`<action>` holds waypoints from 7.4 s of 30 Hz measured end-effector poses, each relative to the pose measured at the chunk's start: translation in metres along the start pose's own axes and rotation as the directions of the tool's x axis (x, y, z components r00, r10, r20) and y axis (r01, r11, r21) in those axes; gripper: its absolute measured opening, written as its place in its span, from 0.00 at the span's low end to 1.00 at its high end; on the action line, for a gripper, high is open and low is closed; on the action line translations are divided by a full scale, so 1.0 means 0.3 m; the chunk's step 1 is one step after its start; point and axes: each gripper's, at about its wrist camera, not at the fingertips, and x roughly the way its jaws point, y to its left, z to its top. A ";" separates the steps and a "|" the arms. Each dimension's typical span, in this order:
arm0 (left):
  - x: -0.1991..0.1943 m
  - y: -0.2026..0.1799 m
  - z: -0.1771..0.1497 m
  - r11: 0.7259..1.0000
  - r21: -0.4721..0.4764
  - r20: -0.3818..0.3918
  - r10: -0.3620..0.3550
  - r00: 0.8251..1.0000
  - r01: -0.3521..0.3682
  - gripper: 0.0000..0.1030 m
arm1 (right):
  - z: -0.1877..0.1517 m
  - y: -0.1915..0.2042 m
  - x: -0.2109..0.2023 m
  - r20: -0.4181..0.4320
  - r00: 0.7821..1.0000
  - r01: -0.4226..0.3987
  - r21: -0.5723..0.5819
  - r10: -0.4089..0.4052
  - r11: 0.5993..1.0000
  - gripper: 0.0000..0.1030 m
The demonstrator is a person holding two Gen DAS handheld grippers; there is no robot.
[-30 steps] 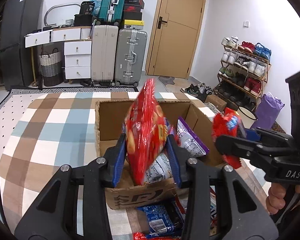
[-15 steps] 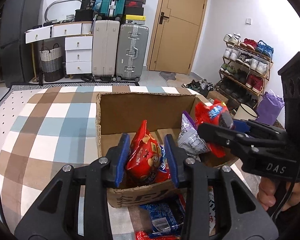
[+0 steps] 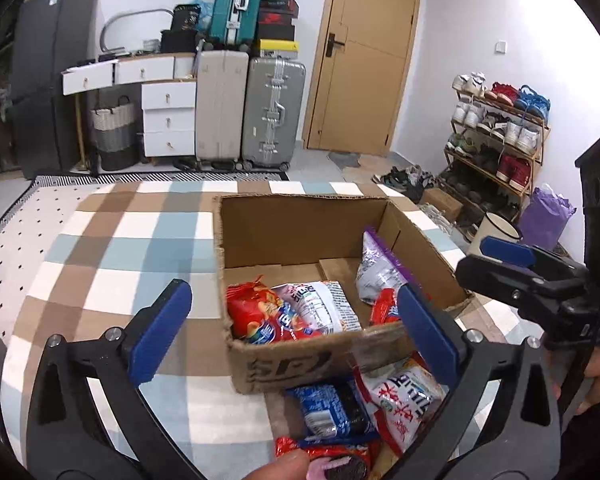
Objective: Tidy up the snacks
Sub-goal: 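Open both tools to drop the snacks in the box and withdraw, then grasp the red Oreo pack with left tool while right tool grasps white balloon glue bag, then lift the Oreo pack and balloon glue bag up over the box, then lower both packets into the box and open both tools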
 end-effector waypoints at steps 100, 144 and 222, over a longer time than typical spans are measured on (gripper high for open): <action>0.006 0.014 -0.394 0.996 -0.022 -0.394 -0.083 0.916 0.081 0.99 | -0.461 -0.050 -0.069 -0.411 0.906 0.061 -0.116 -0.103 0.991 1.00; -0.131 -0.016 -0.367 0.982 0.009 -0.289 -0.180 0.940 0.191 0.41 | -0.427 -0.054 -0.164 -0.322 0.946 0.000 -0.130 -0.043 0.992 0.42; 0.150 -0.001 0.046 0.995 0.046 -0.002 -0.085 0.996 0.085 0.41 | -0.007 0.050 0.058 -0.001 0.997 -0.077 -0.017 0.077 0.997 0.42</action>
